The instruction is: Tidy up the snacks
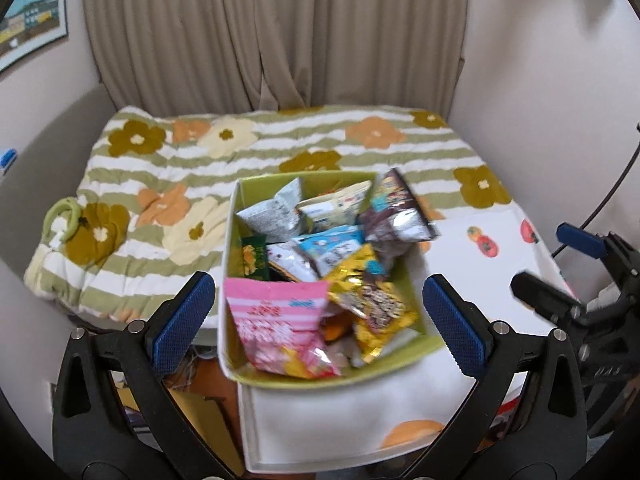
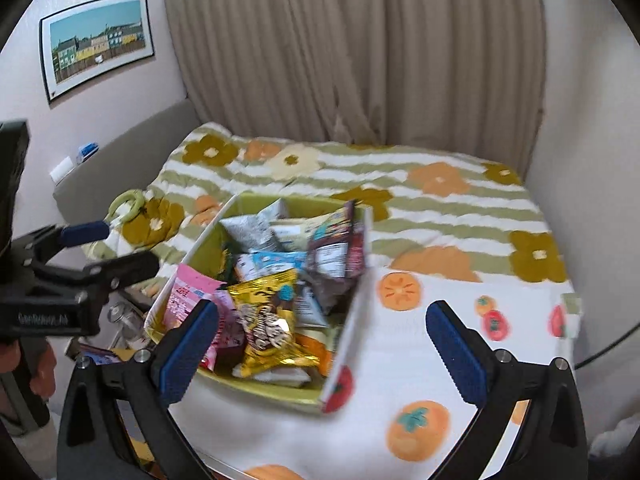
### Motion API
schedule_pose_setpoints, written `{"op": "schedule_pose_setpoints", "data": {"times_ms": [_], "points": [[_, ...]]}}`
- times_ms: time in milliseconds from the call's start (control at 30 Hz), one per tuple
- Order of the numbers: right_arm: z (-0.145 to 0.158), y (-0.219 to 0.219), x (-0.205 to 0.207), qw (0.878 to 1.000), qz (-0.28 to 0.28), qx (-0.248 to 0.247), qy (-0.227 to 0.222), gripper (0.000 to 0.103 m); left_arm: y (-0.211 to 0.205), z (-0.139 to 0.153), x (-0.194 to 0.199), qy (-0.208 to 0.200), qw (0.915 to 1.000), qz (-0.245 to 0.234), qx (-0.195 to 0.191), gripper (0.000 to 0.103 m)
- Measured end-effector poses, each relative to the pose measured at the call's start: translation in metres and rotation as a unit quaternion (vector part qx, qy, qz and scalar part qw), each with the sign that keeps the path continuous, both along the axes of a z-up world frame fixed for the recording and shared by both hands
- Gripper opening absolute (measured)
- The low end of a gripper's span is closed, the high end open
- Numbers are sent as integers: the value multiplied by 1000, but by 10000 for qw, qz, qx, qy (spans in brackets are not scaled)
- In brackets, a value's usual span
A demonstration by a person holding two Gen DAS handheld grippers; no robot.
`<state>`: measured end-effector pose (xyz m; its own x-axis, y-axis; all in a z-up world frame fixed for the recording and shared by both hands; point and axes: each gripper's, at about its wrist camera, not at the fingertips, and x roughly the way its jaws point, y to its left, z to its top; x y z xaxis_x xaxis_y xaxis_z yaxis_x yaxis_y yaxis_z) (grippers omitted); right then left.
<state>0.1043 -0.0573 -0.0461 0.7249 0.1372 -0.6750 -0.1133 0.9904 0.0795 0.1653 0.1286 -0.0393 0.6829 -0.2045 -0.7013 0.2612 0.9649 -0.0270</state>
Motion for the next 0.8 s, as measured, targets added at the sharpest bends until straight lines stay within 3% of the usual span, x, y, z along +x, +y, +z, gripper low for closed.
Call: {"op": "schedule_pose_setpoints", "data": {"times_ms": [167,400,800], "points": [[28,-31,-48,9987,-440,-3,-270,103,-21,15,-58,-430,9990,94,-94,103],[43,-60,-106,9940,-931,-275,-507,103,-40,33,-130,-936,9953,202,-155,103],[52,-74,-164,9894,-1146,-366,-817,103,-48,43,-188,-1190,9922,241,-283,103]]}}
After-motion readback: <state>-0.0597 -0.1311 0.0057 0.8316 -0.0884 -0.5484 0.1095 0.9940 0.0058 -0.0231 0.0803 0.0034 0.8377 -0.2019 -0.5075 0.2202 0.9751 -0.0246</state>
